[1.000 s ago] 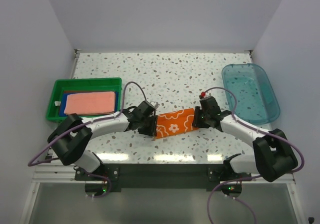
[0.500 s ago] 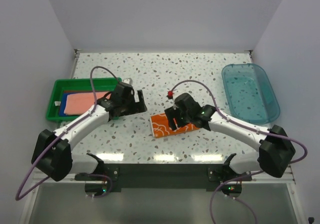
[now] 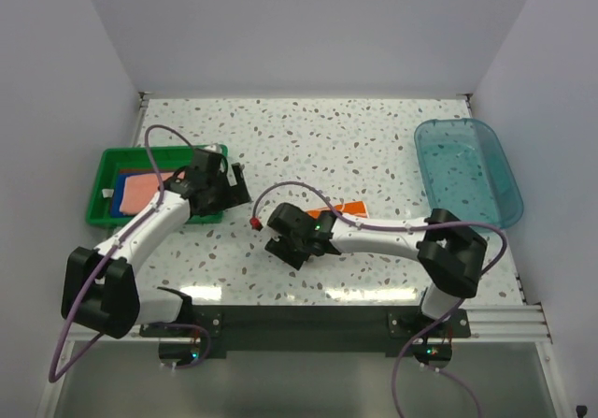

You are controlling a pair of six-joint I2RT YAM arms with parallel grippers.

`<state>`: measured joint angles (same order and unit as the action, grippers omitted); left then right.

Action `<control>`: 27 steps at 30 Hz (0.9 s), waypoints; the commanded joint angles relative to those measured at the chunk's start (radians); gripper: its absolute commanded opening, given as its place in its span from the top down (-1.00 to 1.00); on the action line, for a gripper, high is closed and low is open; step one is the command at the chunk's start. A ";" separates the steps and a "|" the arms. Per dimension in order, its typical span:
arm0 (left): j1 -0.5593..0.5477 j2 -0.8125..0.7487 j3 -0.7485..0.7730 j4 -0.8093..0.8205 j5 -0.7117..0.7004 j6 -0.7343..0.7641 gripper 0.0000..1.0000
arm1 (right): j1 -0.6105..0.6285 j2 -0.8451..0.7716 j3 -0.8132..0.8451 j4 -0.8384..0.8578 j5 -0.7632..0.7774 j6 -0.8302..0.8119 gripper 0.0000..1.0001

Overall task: Fold and stack the towels
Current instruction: Neatly place the folded towel into the bin

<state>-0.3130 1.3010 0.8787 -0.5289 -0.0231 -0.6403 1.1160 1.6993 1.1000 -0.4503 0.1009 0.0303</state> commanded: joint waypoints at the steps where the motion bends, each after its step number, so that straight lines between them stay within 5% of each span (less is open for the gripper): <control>1: 0.020 -0.026 0.042 -0.023 0.011 0.034 -0.99 | 0.021 0.039 0.072 -0.002 0.045 -0.098 -0.08; 18: 0.052 0.029 0.081 -0.034 0.018 0.064 -0.99 | 0.059 0.267 0.089 -0.053 0.102 -0.156 0.13; 22: 0.052 0.044 0.097 -0.034 0.051 0.070 -0.98 | 0.062 0.292 0.072 -0.034 0.152 -0.139 0.71; 27: 0.052 0.067 0.111 -0.034 0.097 0.062 -0.98 | 0.061 0.215 0.052 0.041 0.126 -0.124 1.00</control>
<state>-0.2687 1.3582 0.9432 -0.5640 0.0265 -0.5900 1.1870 1.8942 1.2083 -0.4282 0.2356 -0.1089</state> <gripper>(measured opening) 0.994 0.030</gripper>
